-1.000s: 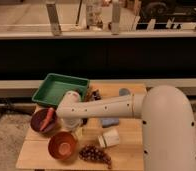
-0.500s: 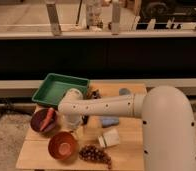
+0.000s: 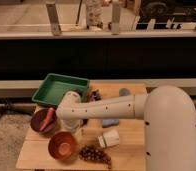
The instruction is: Place fork in metal cup
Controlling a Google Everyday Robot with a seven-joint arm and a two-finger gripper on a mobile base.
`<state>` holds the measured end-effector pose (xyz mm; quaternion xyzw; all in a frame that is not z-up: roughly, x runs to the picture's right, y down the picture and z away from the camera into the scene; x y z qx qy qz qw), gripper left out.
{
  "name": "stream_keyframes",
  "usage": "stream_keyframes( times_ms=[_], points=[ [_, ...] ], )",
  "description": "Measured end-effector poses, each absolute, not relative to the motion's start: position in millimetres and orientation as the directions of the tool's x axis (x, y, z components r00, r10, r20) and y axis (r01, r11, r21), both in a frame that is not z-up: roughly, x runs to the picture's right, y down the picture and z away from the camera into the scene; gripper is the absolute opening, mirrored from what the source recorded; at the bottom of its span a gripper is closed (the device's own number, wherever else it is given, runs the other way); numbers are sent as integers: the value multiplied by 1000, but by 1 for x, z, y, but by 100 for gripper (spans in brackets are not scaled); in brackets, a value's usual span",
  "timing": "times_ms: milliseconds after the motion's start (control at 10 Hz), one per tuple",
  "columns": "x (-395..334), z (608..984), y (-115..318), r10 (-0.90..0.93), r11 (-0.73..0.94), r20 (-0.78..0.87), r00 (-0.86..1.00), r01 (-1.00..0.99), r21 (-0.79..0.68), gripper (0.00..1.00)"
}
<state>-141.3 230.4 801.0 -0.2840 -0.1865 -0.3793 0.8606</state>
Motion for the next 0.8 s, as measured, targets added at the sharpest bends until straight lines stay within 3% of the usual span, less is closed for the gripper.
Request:
stream_keyframes(
  times_ms=[400, 800],
  points=[
    [-155, 799, 231, -589, 524, 543, 599, 794, -308, 80],
    [-160, 822, 245, -621, 489, 552, 557, 825, -283, 80]
  ],
)
